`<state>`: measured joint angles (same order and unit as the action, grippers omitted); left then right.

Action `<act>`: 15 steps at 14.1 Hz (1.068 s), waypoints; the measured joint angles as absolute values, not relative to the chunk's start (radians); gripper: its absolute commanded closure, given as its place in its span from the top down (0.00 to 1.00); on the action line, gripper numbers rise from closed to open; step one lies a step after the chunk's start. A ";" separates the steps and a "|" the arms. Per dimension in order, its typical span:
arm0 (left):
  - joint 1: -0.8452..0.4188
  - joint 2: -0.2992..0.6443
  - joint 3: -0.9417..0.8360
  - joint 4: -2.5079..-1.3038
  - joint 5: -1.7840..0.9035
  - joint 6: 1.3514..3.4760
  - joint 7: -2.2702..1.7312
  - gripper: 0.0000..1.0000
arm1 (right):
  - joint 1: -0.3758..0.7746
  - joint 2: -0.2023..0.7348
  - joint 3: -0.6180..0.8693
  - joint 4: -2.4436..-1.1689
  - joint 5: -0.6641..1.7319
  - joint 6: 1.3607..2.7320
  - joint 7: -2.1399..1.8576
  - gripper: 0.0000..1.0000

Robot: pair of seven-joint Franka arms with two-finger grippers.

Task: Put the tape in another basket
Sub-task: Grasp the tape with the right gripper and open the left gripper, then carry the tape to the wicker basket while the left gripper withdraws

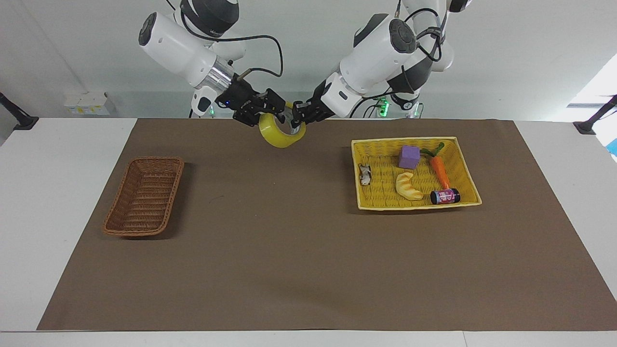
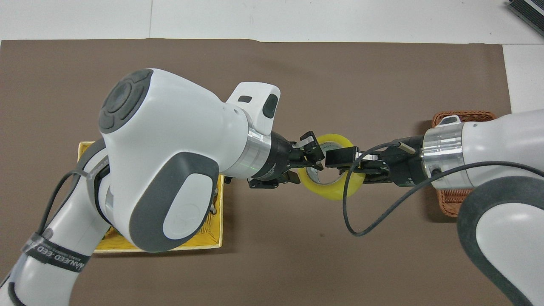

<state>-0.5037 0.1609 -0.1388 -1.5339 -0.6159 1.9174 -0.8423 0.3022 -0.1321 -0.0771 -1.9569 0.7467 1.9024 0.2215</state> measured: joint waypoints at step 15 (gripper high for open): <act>-0.262 0.138 -0.118 -1.541 -0.357 1.753 -0.448 1.00 | 0.102 -0.135 -0.087 -1.902 0.734 1.728 0.063 0.00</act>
<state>-0.2621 0.1376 -0.1185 -1.5408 -0.3572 1.7526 -0.4480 0.1025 -0.1350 -0.0873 -1.9023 0.7339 1.7281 0.0628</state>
